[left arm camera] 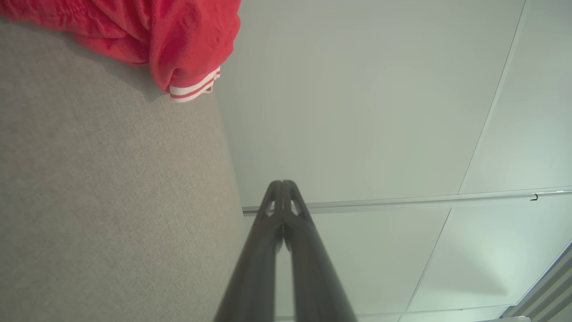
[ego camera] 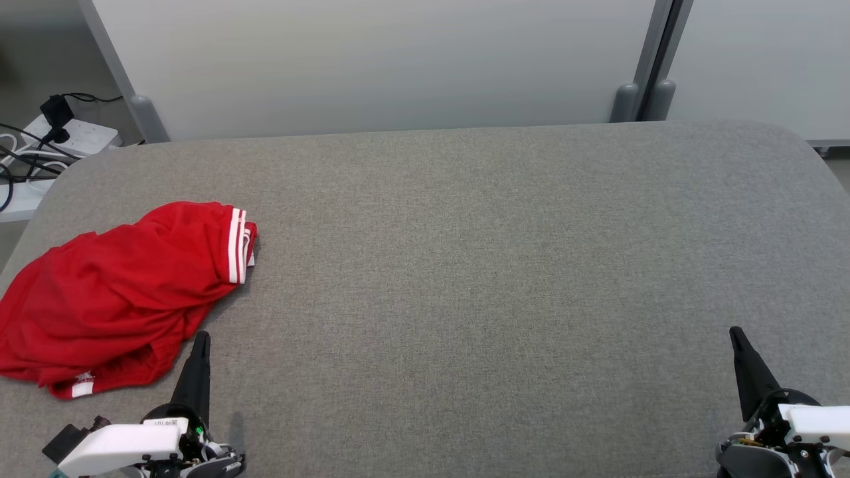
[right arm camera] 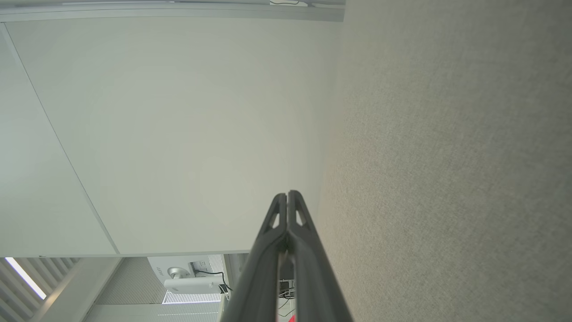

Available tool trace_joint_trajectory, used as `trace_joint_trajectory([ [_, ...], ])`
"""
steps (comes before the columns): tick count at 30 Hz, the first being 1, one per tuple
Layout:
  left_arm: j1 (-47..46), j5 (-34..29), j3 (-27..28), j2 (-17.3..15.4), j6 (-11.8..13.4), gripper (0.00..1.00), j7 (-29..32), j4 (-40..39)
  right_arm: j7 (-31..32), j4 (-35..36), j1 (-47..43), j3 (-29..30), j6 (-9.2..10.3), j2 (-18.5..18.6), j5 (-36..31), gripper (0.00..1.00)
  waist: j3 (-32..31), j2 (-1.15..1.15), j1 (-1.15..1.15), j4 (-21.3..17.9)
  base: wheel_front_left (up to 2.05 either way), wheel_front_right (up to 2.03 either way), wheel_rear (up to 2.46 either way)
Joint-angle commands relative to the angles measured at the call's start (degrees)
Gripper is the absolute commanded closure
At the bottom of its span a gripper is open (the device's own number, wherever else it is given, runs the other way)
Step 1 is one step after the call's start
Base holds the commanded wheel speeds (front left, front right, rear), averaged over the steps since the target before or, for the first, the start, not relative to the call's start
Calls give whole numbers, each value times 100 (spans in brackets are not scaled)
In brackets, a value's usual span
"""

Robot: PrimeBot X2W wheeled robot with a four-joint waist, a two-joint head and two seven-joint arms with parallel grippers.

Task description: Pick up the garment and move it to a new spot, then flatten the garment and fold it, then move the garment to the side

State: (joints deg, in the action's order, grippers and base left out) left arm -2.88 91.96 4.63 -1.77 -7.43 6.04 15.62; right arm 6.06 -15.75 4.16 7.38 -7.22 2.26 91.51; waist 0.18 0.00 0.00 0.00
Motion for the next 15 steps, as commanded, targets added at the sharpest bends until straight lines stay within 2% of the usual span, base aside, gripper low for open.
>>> trace_joint_trajectory([
  [1,-330,22,187,-110,-6,100,43,-159,41,173,203,-88,-26,62,68,100,0,0,0,0,0,0,0],
  [15,-330,22,187,-110,-6,100,43,-159,41,173,203,-88,-26,62,68,100,0,0,0,0,0,0,0],
])
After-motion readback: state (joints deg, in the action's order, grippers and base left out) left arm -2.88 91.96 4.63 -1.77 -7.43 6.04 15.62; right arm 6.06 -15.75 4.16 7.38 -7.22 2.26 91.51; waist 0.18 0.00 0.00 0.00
